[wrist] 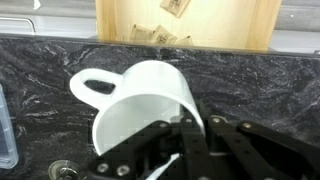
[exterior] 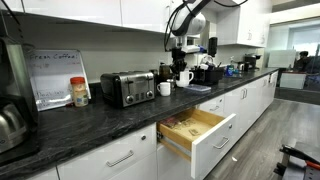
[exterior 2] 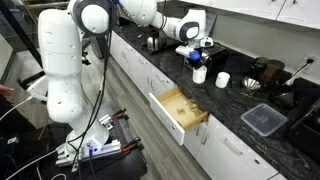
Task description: Remove one white mug from the countertop and place it inside the open drawer then close the drawer
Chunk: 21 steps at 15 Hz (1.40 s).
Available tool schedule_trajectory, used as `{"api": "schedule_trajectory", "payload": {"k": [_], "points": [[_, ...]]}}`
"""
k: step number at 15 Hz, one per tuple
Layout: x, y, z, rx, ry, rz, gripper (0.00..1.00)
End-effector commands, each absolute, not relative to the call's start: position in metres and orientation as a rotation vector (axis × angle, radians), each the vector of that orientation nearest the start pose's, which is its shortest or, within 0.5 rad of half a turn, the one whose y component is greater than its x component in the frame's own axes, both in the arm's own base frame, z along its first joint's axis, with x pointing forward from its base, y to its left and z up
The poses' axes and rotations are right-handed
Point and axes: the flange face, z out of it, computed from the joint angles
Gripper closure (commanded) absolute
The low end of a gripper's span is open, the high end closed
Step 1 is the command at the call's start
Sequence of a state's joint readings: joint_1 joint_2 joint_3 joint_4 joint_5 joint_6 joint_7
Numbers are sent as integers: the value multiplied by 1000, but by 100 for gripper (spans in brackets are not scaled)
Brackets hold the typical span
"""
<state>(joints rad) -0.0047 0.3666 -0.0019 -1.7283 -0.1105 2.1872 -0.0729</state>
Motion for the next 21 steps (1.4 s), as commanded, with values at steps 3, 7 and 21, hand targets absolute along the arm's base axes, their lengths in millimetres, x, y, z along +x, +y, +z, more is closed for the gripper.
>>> {"api": "schedule_trajectory", "payload": {"k": [3,7,21], "points": [[613,-12,388,-3267,-118,-128,98],[587,-16,378,-3288,-80,-126,98],[568,-17,351,-3298,-64,-67,93]]}}
